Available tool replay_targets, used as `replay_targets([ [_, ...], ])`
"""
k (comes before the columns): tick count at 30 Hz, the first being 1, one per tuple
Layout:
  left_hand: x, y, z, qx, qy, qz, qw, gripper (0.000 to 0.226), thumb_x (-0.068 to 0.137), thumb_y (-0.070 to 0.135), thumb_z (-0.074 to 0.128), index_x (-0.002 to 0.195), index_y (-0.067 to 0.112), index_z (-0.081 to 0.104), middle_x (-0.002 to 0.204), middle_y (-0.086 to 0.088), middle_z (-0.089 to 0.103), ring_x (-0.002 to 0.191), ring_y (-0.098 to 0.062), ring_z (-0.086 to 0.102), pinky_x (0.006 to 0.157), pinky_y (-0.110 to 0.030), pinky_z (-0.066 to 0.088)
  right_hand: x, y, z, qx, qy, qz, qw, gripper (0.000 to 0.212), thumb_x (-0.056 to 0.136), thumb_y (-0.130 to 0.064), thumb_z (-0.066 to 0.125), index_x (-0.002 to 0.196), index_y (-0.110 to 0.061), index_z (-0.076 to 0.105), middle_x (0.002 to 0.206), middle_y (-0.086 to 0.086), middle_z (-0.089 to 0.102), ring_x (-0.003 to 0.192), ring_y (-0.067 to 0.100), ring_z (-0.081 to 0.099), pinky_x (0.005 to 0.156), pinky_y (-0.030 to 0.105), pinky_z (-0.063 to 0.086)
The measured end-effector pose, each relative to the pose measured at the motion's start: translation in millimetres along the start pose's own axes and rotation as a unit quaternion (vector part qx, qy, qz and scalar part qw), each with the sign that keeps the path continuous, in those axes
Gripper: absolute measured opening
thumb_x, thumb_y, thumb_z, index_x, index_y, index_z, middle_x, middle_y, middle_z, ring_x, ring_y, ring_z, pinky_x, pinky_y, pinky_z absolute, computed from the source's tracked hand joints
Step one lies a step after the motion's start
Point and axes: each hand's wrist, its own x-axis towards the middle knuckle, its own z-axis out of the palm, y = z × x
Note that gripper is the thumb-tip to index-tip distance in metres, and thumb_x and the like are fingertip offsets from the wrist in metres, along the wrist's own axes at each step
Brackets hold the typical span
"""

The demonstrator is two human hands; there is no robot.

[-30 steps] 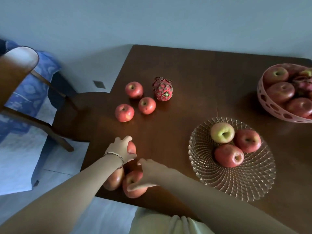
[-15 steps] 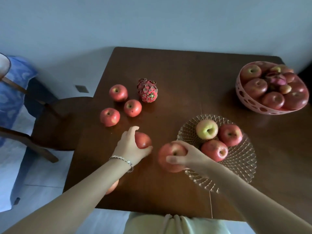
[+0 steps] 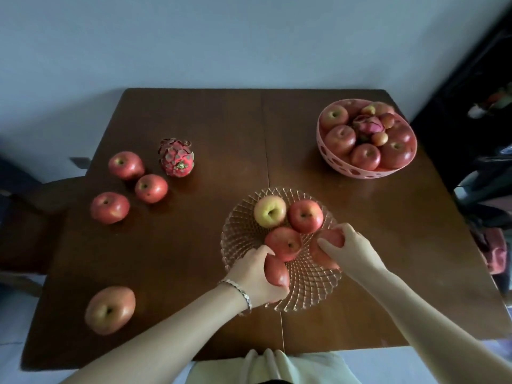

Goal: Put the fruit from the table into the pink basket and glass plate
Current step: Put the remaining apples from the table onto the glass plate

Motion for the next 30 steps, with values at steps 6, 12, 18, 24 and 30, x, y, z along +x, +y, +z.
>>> replay_targets([
  [6,22.2,10.8,20.6,0.05,-0.076,-0.025,0.996,0.062,0.065,0.036,0.071,0.12,0.025,0.043,0.121,-0.002,0.045,0.114,-0.022,0.049,0.1,-0.037,0.044,15.6,-0.8,15.4,-0.041,0.007,0.0,0.999,0.045,0.084,-0.049,0.052,0.113,-0.015,0.055,0.108,0.009,0.062,0.099,0.028,0.058,0.076,0.034,0.047],
  [12,31.1,13.9,21.6,0.04,-0.087,-0.031,0.995,0.059,0.067,0.035,0.072,0.117,0.025,0.043,0.12,-0.002,0.051,0.11,-0.021,0.051,0.094,-0.034,0.046,11.1,4.7,24.0,-0.113,0.075,-0.063,0.989,0.047,0.089,-0.054,0.04,0.121,-0.021,0.051,0.121,0.003,0.057,0.115,0.026,0.047,0.085,0.036,0.042],
  [18,28.7,9.4,24.9,-0.005,-0.055,-0.025,0.998,0.056,0.067,0.032,0.073,0.115,0.026,0.046,0.113,0.002,0.052,0.1,-0.015,0.05,0.084,-0.026,0.043,18.9,15.5,24.7,-0.033,0.007,-0.113,0.993,0.074,0.072,-0.052,0.067,0.132,-0.021,0.037,0.133,0.004,0.038,0.126,0.024,0.036,0.107,0.042,0.025],
  [24,28.1,9.8,24.0,-0.01,-0.055,-0.023,0.998,0.054,0.068,0.032,0.073,0.115,0.026,0.046,0.116,0.0,0.053,0.103,-0.017,0.05,0.083,-0.026,0.043,23.4,34.6,14.3,0.011,-0.004,-0.178,0.984,0.076,0.052,-0.031,0.085,0.119,-0.021,0.048,0.11,-0.007,0.043,0.104,0.018,0.051,0.092,0.032,0.044],
  [30,26.7,11.1,22.8,-0.013,-0.052,-0.034,0.998,0.055,0.066,0.032,0.074,0.113,0.029,0.047,0.115,0.001,0.052,0.101,-0.017,0.051,0.084,-0.027,0.045,30.1,42.9,21.9,0.062,0.009,-0.171,0.983,0.075,0.055,-0.027,0.086,0.122,-0.02,0.051,0.109,-0.007,0.05,0.099,0.014,0.051,0.085,0.021,0.038],
])
